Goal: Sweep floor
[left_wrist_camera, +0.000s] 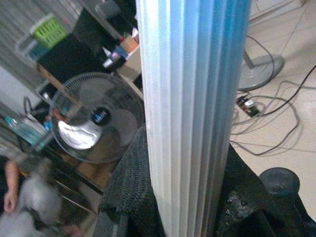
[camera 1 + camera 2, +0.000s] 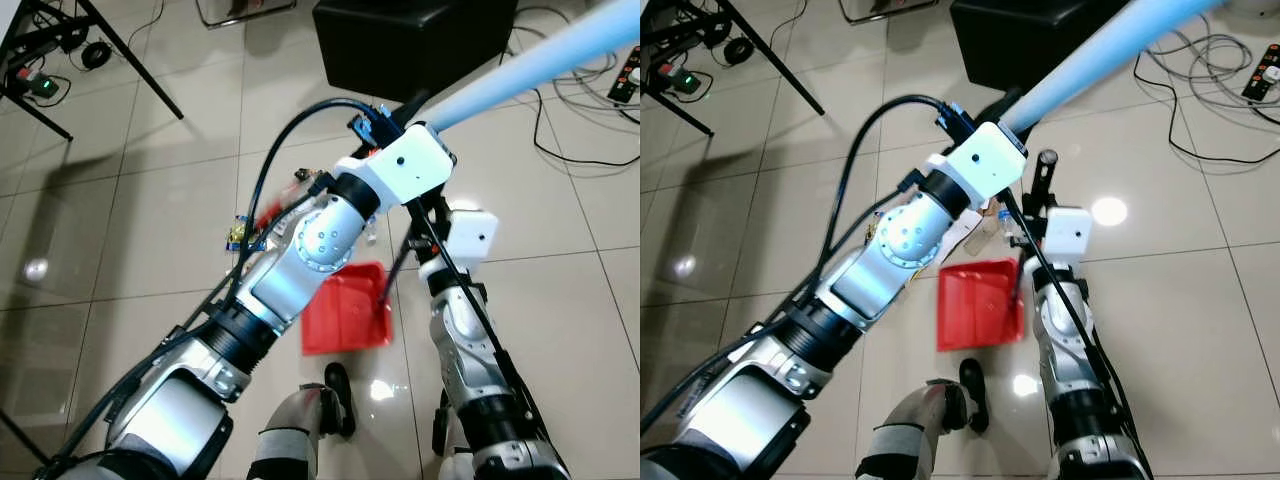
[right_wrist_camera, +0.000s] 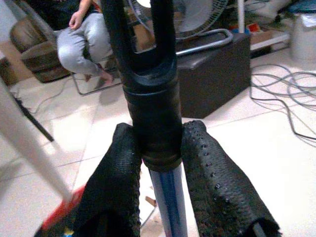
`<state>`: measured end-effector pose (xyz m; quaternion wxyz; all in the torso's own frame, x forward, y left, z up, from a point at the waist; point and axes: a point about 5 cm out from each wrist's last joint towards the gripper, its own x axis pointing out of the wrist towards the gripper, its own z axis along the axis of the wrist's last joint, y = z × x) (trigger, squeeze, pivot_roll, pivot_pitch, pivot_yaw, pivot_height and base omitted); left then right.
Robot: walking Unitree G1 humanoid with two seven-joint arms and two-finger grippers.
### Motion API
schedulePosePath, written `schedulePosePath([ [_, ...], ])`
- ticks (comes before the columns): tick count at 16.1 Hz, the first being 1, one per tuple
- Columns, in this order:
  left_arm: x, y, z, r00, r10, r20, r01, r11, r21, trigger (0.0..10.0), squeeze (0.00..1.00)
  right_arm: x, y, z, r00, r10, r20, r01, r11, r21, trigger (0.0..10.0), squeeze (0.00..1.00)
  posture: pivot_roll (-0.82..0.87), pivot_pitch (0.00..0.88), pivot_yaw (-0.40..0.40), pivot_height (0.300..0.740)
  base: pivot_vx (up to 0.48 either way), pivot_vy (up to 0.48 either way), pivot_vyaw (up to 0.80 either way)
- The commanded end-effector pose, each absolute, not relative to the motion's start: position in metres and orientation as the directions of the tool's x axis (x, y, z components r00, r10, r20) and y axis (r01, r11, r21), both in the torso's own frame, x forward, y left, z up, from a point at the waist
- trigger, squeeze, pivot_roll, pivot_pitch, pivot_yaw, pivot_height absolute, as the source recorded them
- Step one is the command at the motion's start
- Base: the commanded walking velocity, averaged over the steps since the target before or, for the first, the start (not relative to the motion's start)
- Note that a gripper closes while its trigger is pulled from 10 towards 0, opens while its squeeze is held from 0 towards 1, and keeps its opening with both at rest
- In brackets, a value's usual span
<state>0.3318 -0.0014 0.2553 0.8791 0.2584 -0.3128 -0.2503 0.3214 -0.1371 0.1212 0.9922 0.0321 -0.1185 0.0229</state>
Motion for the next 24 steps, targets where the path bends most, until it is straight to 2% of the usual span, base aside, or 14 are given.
schedulePosePath([
  [1,0.368,0.122,0.313,0.784,0.002,0.621,-0.195,0.95,0.243,10.0,0.0,0.271,-0.187,0.052,0.99,-0.142,0.0,0.142,0.987,0.069,10.0,0.0,0.04,0.335,0.258,0.74,0.0,0.0,0.0],
  [2,0.368,0.124,0.314,0.787,0.018,0.617,-0.19,0.958,0.215,10.0,0.0,0.269,-0.188,0.051,0.989,-0.146,-0.005,0.146,0.987,0.066,10.0,0.0,0.04,0.335,0.258,0.74,0.0,0.0,0.0],
  [4,0.376,0.138,0.316,0.826,0.066,0.559,-0.121,0.991,0.062,10.0,0.0,0.258,-0.197,0.041,0.981,-0.186,-0.049,0.188,0.981,0.05,10.0,0.0,0.04,0.329,0.256,0.74,0.0,0.0,0.0],
  [5,0.379,0.139,0.317,0.85,0.025,0.526,-0.031,1.0,0.003,10.0,0.0,0.256,-0.2,0.04,0.979,-0.198,-0.057,0.201,0.979,0.046,10.0,0.0,0.04,0.329,0.256,0.74,0.0,0.0,0.0],
  [6,0.378,0.134,0.318,0.852,-0.053,0.521,0.063,0.998,-0.002,10.0,0.0,0.255,-0.201,0.04,0.976,-0.208,-0.059,0.21,0.977,0.045,10.0,0.0,0.04,0.323,0.257,0.74,0.0,0.0,0.0],
  [7,0.373,0.126,0.318,0.832,-0.166,0.53,0.144,0.986,0.083,10.0,0.0,0.258,-0.201,0.042,0.976,-0.211,-0.054,0.213,0.976,0.046,10.0,0.0,0.04,0.319,0.257,0.74,0.0,0.0,0.0],
  [8,0.37,0.121,0.316,0.822,-0.216,0.527,0.184,0.976,0.114,10.0,0.0,0.261,-0.2,0.045,0.976,-0.211,-0.045,0.214,0.976,0.05,10.0,0.0,0.04,0.317,0.257,0.74,0.0,0.0,0.0],
  [10,0.368,0.12,0.314,0.823,-0.222,0.523,0.188,0.975,0.118,10.0,0.0,0.263,-0.2,0.048,0.976,-0.214,-0.036,0.216,0.975,0.053,10.0,0.0,0.04,0.317,0.256,0.74,0.0,0.0,0.0],
  [16,0.368,0.127,0.319,0.823,-0.161,0.544,0.09,0.984,0.154,10.0,0.0,0.262,-0.204,0.052,0.975,-0.22,-0.02,0.221,0.974,0.049,10.0,0.0,0.04,0.326,0.248,0.74,0.0,0.0,0.0],
  [24,0.376,0.135,0.311,0.848,-0.155,0.508,0.075,0.982,0.175,10.0,0.0,0.261,-0.207,0.057,0.975,-0.222,0.002,0.221,0.974,0.053,10.0,0.0,0.03,0.328,0.248,0.74,0.0,0.0,0.0],
])
